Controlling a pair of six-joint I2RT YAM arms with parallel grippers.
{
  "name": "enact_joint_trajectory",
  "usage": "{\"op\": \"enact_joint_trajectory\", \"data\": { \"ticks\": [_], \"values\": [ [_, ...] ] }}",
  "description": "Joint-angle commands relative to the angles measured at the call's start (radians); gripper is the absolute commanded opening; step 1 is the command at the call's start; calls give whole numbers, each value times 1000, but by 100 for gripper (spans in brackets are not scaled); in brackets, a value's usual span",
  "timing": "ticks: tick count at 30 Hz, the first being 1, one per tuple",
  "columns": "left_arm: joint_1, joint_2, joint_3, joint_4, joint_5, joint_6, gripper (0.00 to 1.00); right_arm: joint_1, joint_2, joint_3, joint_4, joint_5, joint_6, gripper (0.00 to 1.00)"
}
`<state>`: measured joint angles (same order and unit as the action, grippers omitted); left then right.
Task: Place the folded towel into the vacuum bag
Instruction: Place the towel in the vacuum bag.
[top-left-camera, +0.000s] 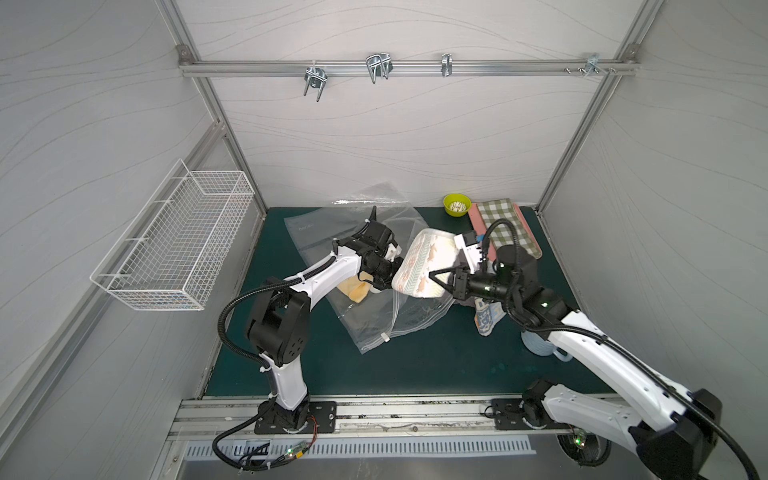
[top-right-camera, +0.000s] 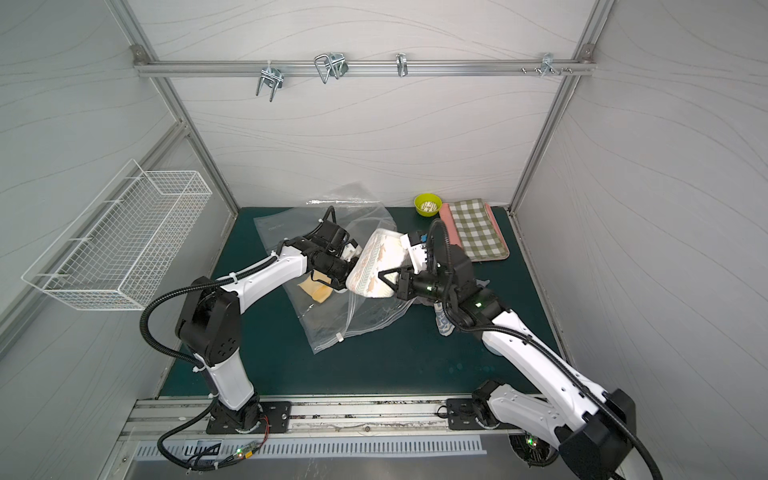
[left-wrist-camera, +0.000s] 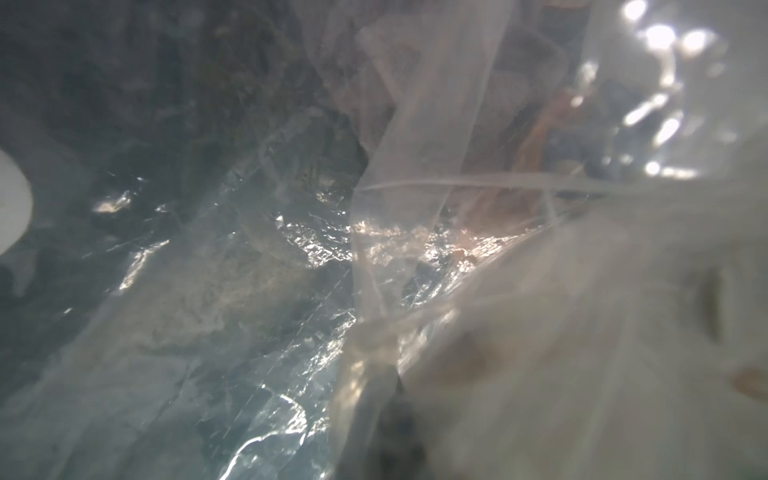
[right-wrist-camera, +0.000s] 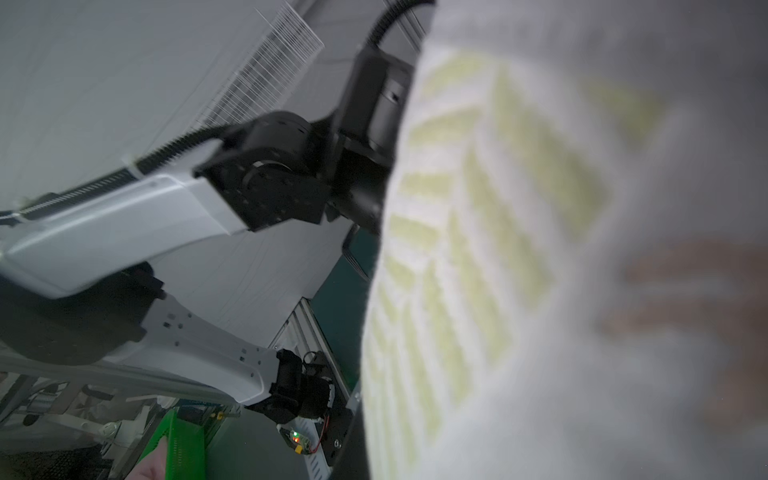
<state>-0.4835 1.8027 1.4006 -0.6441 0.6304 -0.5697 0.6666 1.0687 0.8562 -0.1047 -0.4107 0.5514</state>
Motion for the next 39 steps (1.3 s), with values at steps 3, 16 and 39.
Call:
{"op": "enact_joint_trajectory", "data": {
  "ticks": [3, 16, 39],
  "values": [
    [37, -53, 60, 26, 89, -22, 0, 5, 135, -130, 14, 80, 5, 0],
    [23, -82, 362, -152, 156, 55, 0, 3, 260, -135, -108, 237, -19, 0],
    [-78, -90, 219, -175, -72, 82, 0, 6, 287, 201, -116, 220, 56, 58]
  ]
}}
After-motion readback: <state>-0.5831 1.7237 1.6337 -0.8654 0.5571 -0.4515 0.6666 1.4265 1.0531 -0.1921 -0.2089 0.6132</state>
